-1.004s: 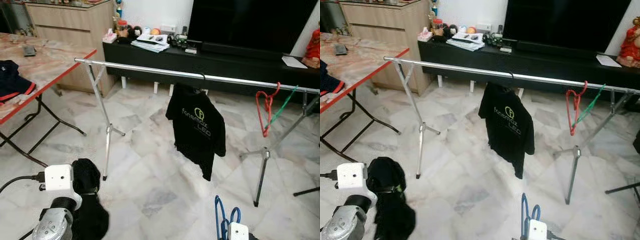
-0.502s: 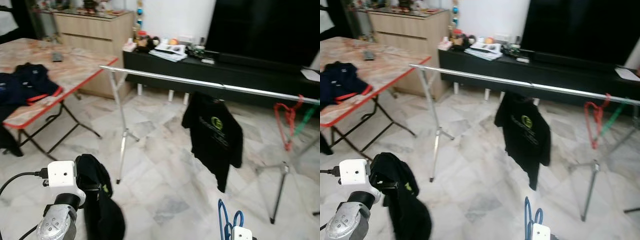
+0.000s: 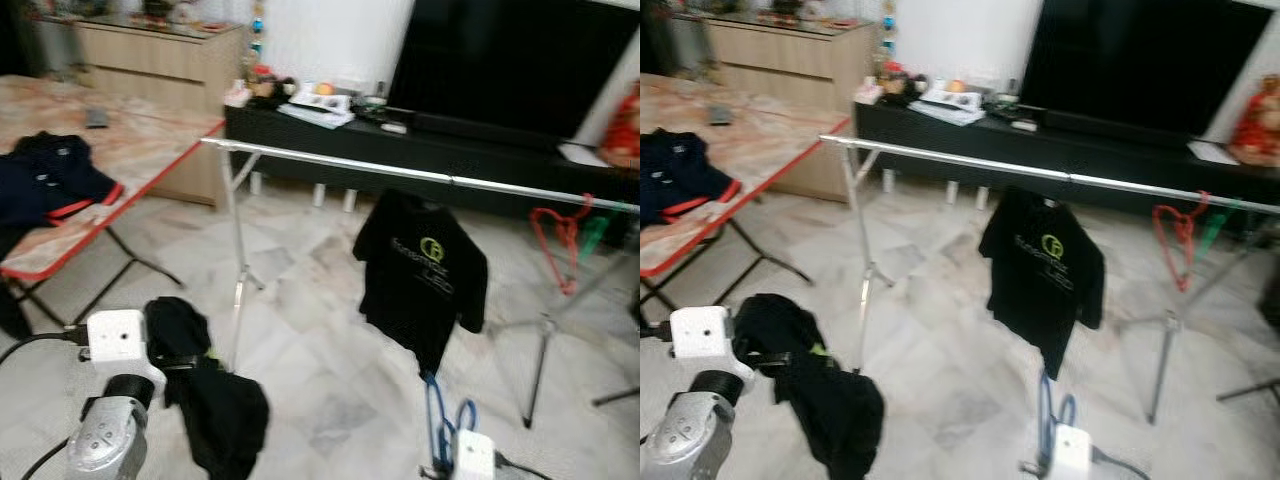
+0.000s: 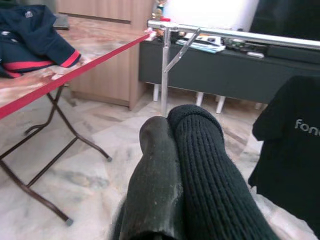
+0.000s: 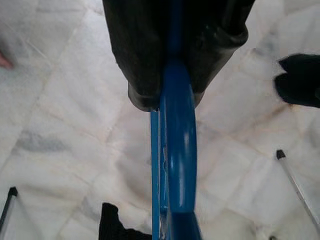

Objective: Hang hanger

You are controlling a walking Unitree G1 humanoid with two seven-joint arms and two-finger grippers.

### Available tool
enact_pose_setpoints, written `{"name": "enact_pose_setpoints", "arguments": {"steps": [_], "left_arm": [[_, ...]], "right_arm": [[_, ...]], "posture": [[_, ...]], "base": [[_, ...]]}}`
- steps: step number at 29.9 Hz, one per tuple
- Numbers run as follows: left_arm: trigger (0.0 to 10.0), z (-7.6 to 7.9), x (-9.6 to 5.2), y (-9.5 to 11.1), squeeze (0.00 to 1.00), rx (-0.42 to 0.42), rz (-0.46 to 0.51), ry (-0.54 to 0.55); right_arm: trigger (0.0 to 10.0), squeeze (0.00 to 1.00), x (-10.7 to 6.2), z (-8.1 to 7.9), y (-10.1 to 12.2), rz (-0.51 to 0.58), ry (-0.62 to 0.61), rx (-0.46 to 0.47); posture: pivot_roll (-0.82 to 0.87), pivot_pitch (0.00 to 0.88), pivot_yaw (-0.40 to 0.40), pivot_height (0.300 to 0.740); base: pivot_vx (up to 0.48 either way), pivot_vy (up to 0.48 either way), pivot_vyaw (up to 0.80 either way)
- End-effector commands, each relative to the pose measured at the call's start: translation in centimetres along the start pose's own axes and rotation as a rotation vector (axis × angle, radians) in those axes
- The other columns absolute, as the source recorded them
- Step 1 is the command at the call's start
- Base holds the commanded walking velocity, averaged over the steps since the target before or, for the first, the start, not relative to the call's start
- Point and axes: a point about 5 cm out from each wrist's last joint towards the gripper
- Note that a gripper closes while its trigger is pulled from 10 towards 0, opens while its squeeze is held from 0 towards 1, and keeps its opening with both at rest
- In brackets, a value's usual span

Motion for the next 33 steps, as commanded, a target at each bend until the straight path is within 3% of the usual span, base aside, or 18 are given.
{"name": "enact_pose_setpoints", "arguments": {"steps": [1, 33], "left_arm": [[10.0, 0.42, 0.24, 0.62, 0.0, -0.003, 0.025, -0.016], [10.0, 0.54, 0.36, 0.8, 0.0, -0.001, 0.032, -0.006]], "right_arm": [[10.0, 0.0, -0.36, 0.22, -1.67, -0.062, -0.006, 0.019], [10.0, 0.0, -0.27, 0.32, -1.39, -0.066, 0.008, -0.004]], "posture": [[0.13, 0.052, -0.048, 0.74], [0.17, 0.048, -0.067, 0.74]], "base": [[0.0, 0.48, 0.0], [0.0, 0.48, 0.0]]}}
Point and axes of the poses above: a point about 5 cm out from each wrist's last joint towards the gripper, its own x axis pointing out of the wrist towards the gripper, its own y axis along the axis of the wrist's last joint, z = x × y, and after that the axes turned 6 degrees about -x, right-handed
